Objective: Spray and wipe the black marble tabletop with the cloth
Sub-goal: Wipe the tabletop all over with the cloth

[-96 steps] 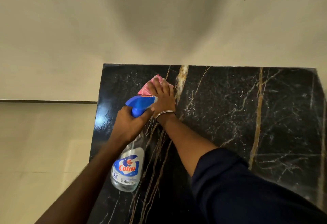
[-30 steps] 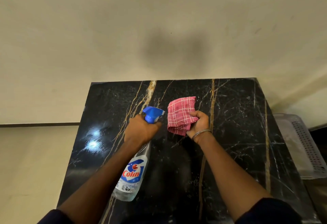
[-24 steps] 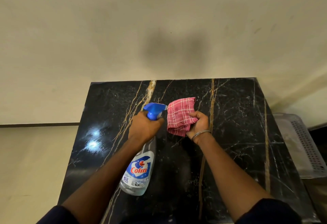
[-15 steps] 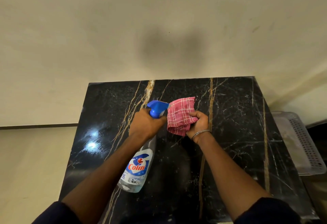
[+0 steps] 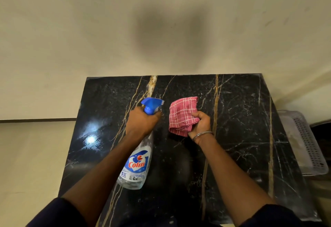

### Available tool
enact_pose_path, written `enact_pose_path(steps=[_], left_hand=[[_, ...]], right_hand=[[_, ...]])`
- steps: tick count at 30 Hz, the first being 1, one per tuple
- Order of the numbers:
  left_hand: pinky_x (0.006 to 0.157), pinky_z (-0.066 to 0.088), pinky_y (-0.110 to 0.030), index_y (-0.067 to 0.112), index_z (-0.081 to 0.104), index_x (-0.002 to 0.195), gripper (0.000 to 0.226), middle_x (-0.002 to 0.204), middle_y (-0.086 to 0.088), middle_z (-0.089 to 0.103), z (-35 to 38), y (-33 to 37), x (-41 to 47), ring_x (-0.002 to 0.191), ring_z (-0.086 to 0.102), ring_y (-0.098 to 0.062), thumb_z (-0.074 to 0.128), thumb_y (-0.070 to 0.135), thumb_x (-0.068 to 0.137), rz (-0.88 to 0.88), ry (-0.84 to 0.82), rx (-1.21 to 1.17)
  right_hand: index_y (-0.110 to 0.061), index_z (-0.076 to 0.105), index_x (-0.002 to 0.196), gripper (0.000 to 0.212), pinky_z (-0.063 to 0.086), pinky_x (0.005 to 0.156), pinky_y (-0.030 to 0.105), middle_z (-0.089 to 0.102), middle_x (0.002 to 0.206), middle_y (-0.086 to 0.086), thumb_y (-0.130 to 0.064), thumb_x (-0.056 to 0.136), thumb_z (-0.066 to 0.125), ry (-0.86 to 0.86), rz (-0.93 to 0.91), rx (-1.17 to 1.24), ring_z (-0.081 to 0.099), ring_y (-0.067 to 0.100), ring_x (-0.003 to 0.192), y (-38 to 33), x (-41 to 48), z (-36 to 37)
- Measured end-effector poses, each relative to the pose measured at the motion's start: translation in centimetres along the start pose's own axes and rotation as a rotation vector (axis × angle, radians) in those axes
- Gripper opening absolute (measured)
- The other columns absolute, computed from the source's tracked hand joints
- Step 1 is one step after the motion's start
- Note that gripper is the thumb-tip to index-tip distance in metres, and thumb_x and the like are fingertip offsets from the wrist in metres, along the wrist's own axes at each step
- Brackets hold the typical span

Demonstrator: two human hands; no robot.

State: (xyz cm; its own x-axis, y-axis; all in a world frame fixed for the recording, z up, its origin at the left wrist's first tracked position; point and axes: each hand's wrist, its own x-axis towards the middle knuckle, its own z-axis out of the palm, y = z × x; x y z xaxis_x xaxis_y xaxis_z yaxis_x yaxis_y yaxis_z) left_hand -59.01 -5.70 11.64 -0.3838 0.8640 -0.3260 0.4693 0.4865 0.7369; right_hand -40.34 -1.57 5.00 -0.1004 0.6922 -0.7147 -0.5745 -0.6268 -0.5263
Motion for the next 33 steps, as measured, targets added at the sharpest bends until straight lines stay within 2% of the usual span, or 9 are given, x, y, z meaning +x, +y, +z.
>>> enact_pose_path(steps=[3,6,8,10,14,19,23,27,33], left_hand=[[0.057,0.043,-0.019,0.019,0.061,0.091,0.016,0.072,0.002,0.064,-0.3,-1.1,0.5,0.061,0.059,-0.007,0.070,0.030,0.084,0.024,0.008,-0.053],[0.059,0.047,-0.022,0.020,0.060,0.095,0.020,0.073,0.001,0.065,-0.7,-2.2,1.3,0.064,0.062,-0.009,0.070,0.033,0.085,0.003,0.024,-0.065],[0.062,0.051,-0.025,0.018,0.060,0.098,0.021,0.076,-0.001,0.066,-0.9,-2.9,2.0,0.067,0.063,-0.013,0.070,0.033,0.086,-0.028,0.022,-0.089],[0.063,0.052,-0.027,0.017,0.060,0.097,0.021,0.075,-0.002,0.066,-1.0,-3.3,2.5,0.067,0.064,-0.015,0.069,0.032,0.086,-0.044,0.015,-0.096],[0.062,0.054,-0.030,0.016,0.062,0.088,0.020,0.071,-0.005,0.067,-0.8,-4.0,3.9,0.064,0.064,-0.017,0.071,0.033,0.083,-0.057,0.045,-0.089],[0.058,0.051,-0.030,0.016,0.064,0.077,0.040,0.065,-0.002,0.065,-0.7,-4.3,5.7,0.057,0.062,-0.015,0.070,0.054,0.071,-0.148,0.149,-0.084],[0.051,0.040,-0.021,0.015,0.062,0.075,0.027,0.057,0.005,0.059,-1.4,-4.1,6.7,0.046,0.054,-0.001,0.073,0.039,0.081,-0.131,0.166,-0.072],[0.056,0.048,-0.031,0.008,0.063,0.073,0.030,0.064,-0.009,0.065,-1.3,-3.9,7.6,0.053,0.056,-0.013,0.071,0.037,0.081,-0.124,0.147,-0.082],[0.053,0.046,-0.025,0.017,0.061,0.073,0.025,0.059,0.003,0.061,-0.7,-3.2,8.2,0.049,0.055,-0.007,0.071,0.039,0.081,-0.088,0.108,-0.067]], right_hand=[[-0.013,0.057,0.128,0.036,0.053,0.075,0.033,0.064,0.098,0.006,-0.008,0.096,0.041,0.057,-0.296,-0.305,0.061,0.025,0.089,-0.3,1.4,0.3],[-0.024,0.046,0.142,0.047,0.051,0.091,0.031,0.060,0.125,0.009,-0.027,0.096,0.041,0.089,-0.747,-1.172,0.058,0.022,0.108,-0.1,3.8,-0.7],[-0.024,0.031,0.151,0.064,0.024,0.118,0.050,0.030,0.157,0.012,-0.042,0.090,0.034,-0.036,-0.805,-1.768,0.026,0.032,0.145,1.1,6.1,-1.6],[-0.026,0.023,0.154,0.068,0.003,0.121,0.053,0.013,0.164,0.010,-0.054,0.092,0.024,-0.081,-0.791,-2.083,0.002,0.033,0.151,3.4,7.3,-2.0],[-0.019,0.020,0.155,0.063,0.006,0.120,0.055,0.013,0.163,0.012,-0.044,0.097,0.027,0.094,-0.808,-2.110,0.004,0.034,0.151,7.0,7.8,0.8],[-0.011,0.033,0.150,0.063,0.013,0.119,0.056,0.030,0.158,0.012,-0.034,0.091,0.032,-0.216,-0.898,-2.146,0.016,0.035,0.149,11.6,8.7,7.3],[-0.016,0.026,0.150,0.064,0.016,0.118,0.055,0.029,0.158,0.007,-0.030,0.091,0.044,-0.321,-0.983,-2.161,0.018,0.031,0.149,10.8,10.1,7.1],[-0.028,0.012,0.156,0.063,0.004,0.120,0.058,0.006,0.165,0.001,-0.030,0.099,0.038,0.032,-0.853,-2.121,0.000,0.031,0.151,4.3,13.0,3.3],[-0.029,0.008,0.157,0.068,0.001,0.113,0.070,0.003,0.165,-0.001,-0.030,0.098,0.041,0.501,-0.558,-1.946,-0.002,0.033,0.151,-3.3,14.8,-1.0]])
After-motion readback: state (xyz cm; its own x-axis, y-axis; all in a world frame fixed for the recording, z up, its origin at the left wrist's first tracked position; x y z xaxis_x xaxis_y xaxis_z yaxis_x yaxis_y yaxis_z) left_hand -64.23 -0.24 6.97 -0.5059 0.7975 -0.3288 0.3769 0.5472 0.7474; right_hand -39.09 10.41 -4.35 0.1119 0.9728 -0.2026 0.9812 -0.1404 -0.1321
